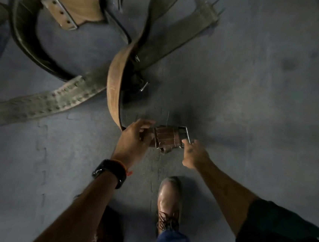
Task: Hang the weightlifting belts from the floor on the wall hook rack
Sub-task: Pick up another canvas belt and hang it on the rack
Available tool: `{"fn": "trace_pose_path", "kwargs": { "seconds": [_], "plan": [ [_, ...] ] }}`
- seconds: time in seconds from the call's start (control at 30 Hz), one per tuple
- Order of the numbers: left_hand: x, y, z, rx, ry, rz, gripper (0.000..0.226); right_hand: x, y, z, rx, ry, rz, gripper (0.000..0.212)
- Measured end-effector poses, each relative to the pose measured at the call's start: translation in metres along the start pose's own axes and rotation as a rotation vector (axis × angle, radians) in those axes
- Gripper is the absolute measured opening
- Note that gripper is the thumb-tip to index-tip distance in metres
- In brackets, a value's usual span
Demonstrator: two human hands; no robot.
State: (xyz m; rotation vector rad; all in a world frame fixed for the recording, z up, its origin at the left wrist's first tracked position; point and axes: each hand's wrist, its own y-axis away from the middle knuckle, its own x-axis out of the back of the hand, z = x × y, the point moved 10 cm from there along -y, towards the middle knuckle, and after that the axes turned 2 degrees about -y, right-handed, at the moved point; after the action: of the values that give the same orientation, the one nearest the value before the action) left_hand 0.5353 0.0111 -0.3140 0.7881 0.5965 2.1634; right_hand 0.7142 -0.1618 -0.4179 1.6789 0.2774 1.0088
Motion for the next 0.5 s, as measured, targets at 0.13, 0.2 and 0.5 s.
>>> {"fn": "trace_pose_path", "kwargs": {
  "seconds": [0.13,0.2,0.5],
  "plan": [
    [-0.033,-0.010,-0.029,-0.030,-0.274,-0.174,0.062,-0.013,-0.013,0.000,0.084,0.110,0.162,0.048],
    [-0.041,-0.002,-0.030,-0.057,-0.472,-0.278,0.089,0.020,0.022,-0.020,0.209,-0.061,0.273,0.047],
    [0.103,0.097,0.109,-0.141,-0.237,-0.226,0.020,0.258,0.272,-0.163,0.585,-0.574,0.496,0.036]
  ]
}}
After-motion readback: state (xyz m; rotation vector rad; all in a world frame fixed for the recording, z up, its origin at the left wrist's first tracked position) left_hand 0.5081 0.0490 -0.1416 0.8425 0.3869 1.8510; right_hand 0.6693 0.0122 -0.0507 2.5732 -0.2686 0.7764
